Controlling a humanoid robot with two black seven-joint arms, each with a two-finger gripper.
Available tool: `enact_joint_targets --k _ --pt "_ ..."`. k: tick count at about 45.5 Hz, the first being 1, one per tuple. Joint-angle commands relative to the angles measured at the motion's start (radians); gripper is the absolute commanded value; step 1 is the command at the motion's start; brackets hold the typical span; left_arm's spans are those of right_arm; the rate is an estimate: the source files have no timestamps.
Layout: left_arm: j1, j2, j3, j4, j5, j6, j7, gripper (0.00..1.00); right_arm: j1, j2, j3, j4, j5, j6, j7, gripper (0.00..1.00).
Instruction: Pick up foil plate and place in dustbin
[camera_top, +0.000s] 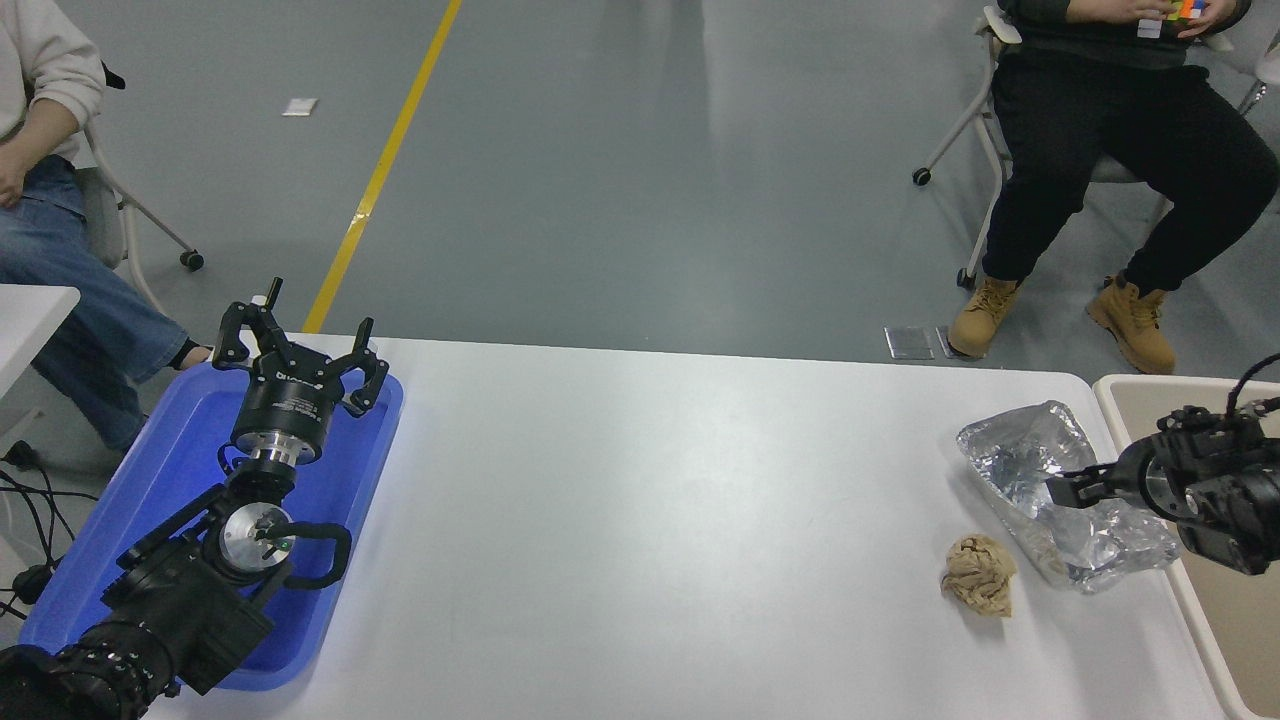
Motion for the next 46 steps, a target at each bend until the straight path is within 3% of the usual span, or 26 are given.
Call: enact_joint_targets --k 1,9,30,37,42,46 --pt "0.0 0.0 0.0 0.0 0.001 0.0 0.0 1.0 -0.059 0.004 0.048 -0.05 0.0 -0.011 0.001 0.95" --pt "0.0 0.0 0.0 0.0 0.001 0.0 0.0 1.0 -0.088 0.004 0.048 -0.074 0.0 -0.021 0.001 0.88" --pt "0.0 0.0 0.0 0.0 -0.001 0.0 0.0 1.0 -0.105 0.004 0.048 -0.076 0.0 -0.062 0.001 0.86" --pt "-0.001 0.0 0.0 0.0 -0.001 0.0 0.0 1.0 -0.111 0.005 0.048 -0.076 0.0 -0.064 0.001 0.77" --pt "0.0 0.0 0.0 0.0 0.001 0.0 0.0 1.0 -0.114 0.01 0.047 -0.076 -0.002 -0.064 0.001 0.58" --pt "0.0 0.0 0.0 0.0 0.001 0.0 0.0 1.0 -0.12 0.01 0.047 -0.076 -0.002 -0.064 -0.001 0.49"
